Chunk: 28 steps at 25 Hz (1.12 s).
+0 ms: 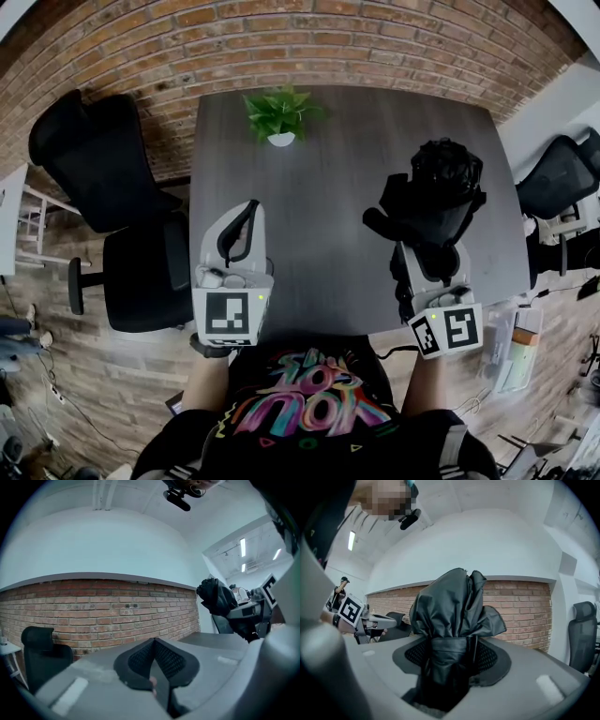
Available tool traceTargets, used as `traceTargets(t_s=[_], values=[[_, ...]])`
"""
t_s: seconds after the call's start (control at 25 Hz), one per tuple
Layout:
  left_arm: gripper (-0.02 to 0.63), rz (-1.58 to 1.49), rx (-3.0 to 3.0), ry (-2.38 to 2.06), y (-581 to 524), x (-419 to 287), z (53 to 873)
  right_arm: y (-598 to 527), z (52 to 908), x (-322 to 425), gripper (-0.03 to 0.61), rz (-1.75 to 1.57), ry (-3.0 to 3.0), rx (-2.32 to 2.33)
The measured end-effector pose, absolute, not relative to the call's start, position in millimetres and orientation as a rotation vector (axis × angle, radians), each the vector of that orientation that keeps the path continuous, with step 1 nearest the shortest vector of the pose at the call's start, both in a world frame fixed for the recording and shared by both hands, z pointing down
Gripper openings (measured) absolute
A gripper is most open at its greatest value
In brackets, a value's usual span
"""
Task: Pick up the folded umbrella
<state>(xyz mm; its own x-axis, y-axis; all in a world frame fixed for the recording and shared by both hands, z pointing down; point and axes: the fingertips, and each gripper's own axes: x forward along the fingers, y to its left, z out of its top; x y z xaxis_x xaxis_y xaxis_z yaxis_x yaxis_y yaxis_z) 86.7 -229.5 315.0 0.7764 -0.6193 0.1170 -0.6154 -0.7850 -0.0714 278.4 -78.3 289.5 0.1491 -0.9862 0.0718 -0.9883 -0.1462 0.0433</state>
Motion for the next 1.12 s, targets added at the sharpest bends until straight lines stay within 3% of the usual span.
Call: traceTargets(t_s=[1.12], values=[[0.002, -0.197, -2.894, 1.212, -251, 56, 320, -101, 302, 272, 0.239, 0.061, -2.046, 2.266]])
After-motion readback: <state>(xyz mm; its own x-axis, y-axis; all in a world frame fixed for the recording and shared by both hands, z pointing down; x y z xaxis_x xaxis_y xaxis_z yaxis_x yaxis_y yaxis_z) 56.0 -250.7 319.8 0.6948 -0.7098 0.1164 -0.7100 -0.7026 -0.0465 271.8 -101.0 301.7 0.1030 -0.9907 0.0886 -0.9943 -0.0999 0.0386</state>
